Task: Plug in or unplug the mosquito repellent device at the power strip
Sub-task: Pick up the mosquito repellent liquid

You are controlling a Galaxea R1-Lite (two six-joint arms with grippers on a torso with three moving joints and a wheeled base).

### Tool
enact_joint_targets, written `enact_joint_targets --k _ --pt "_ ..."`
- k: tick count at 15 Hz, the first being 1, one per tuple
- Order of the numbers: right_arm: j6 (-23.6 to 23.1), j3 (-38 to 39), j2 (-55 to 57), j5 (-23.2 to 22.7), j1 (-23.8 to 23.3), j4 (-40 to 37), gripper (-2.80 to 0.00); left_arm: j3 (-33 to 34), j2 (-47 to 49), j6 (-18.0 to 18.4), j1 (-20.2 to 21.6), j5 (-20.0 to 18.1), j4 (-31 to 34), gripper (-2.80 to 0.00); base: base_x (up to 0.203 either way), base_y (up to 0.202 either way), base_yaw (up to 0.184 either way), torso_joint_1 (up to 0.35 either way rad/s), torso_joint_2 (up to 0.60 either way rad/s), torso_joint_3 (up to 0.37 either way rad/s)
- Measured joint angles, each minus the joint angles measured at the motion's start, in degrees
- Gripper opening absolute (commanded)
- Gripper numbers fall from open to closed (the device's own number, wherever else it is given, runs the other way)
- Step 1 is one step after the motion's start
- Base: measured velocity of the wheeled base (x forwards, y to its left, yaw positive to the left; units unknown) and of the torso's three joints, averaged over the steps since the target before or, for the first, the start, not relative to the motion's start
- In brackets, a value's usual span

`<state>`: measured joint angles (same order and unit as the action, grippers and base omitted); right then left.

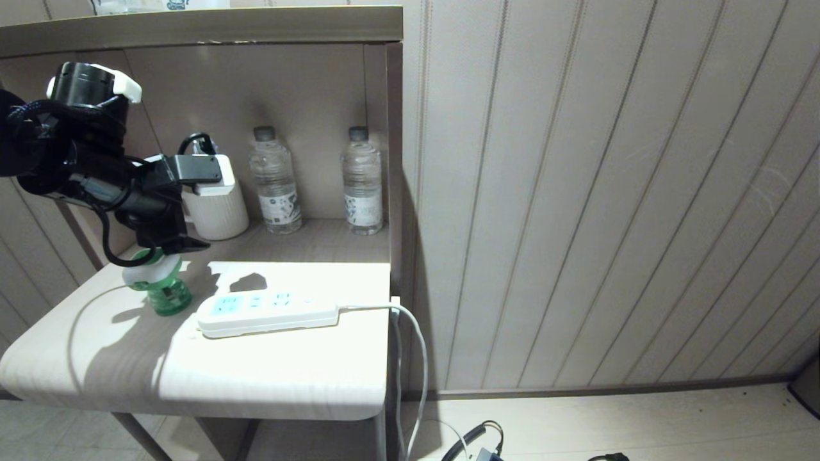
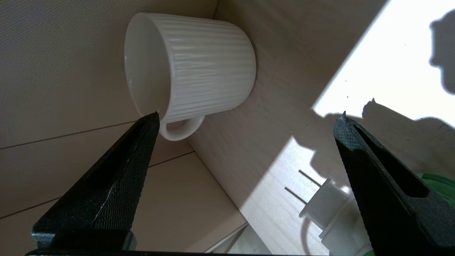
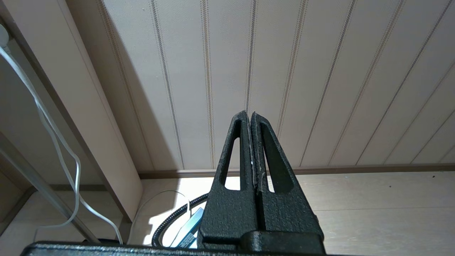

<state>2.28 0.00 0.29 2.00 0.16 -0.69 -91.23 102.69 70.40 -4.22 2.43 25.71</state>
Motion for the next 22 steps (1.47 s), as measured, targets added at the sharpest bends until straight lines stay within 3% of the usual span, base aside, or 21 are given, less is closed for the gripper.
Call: enact_joint_targets --k 6,10,13,15,17,20,22 --pt "0.00 0.00 0.00 0.01 0.00 -0.02 -2.80 -1.01 0.41 -0.18 -0.63 -0.78 0.07 0.00 0.000 0.000 0.000 0.000 0.00 0.000" --pt "0.00 0.00 0.00 0.01 0.00 -0.02 -2.80 -0.89 -0.42 -4.88 -1.23 -3.55 0.15 0.00 0.000 0.000 0.000 0.000 0.00 0.000" --pt "-0.01 0.00 0.00 0.00 0.00 0.00 -2.80 1.16 -3.59 -14.79 -1.84 -10.04 0.39 0.00 0.000 0.000 0.000 0.000 0.00 0.000" --pt "-0.02 0.00 0.00 0.00 0.00 -0.02 -2.80 5.12 -7.49 -23.54 -2.45 -14.12 0.10 0.00 0.000 0.000 0.000 0.000 0.00 0.000" --pt "0.00 0.00 0.00 0.01 0.00 0.00 -2.80 10.35 -11.22 -33.72 -2.65 -15.79 -1.88 0.00 0.000 0.000 0.000 0.000 0.00 0.000" --pt "0.00 0.00 0.00 0.00 -0.05 -0.02 -2.80 20.41 -16.37 -50.67 -2.67 -14.58 -12.20 0.00 0.000 0.000 0.000 0.000 0.00 0.000" --pt "-0.02 0.00 0.00 0.00 0.02 0.00 -2.80 28.20 -19.20 -60.67 -2.67 -9.75 -22.66 0.00 0.000 0.000 0.000 0.000 0.00 0.000"
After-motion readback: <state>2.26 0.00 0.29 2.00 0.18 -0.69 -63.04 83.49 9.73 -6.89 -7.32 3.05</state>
